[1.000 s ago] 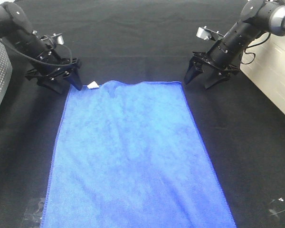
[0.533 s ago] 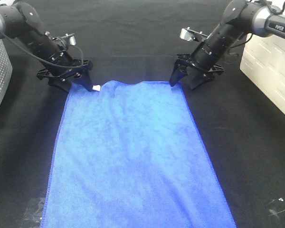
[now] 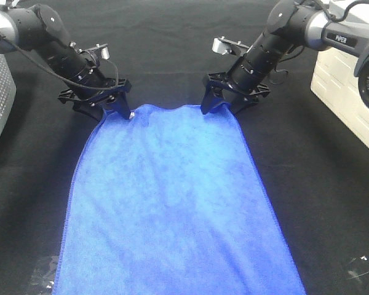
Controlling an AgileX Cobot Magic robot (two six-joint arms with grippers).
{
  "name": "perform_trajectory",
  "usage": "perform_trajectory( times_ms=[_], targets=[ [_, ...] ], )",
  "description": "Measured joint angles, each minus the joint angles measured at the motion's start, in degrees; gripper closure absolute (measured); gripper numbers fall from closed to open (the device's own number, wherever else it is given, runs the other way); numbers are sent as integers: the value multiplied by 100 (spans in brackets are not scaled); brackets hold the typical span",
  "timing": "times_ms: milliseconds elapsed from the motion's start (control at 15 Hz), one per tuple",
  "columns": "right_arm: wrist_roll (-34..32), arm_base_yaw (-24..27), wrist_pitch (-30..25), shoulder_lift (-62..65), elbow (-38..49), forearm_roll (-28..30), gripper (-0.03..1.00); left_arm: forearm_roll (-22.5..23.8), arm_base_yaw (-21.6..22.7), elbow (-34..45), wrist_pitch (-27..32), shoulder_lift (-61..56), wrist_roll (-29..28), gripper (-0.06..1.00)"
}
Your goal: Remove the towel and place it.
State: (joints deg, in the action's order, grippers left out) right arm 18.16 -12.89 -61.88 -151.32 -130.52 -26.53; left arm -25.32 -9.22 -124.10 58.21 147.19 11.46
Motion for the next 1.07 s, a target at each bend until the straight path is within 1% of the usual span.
perform_trajectory(
  times_ms=[133,200,333,467,533,600,667,733,867,933,1067],
  targets=[
    [40,-29,86,-11,0,11,28,-11,0,0,-17,0,0,33],
    [40,-29,126,-11,0,138,36,-11,0,0,-40,6,0,36],
    [40,-29,149,-29,0,281,51,-11,0,0,-92,29,0,47],
    [40,-29,166,-46,0,298,64,-11,0,0,-120,46,0,58],
    [40,-29,166,-46,0,292,70,-11,0,0,-120,52,23,65],
    [40,-29,166,-46,0,292,70,-11,0,0,-120,52,23,65],
    [40,-29,166,-46,6,292,75,-11,0,0,-120,52,97,71],
    [40,-29,166,-52,6,292,84,-11,0,6,-120,52,189,78],
    [40,-29,149,-63,6,286,95,0,-17,6,-120,52,241,88],
    [40,-29,149,-63,6,281,97,6,-40,6,-120,52,252,93],
    [69,-29,132,-63,6,275,97,6,-52,6,-109,52,286,94]
  ],
)
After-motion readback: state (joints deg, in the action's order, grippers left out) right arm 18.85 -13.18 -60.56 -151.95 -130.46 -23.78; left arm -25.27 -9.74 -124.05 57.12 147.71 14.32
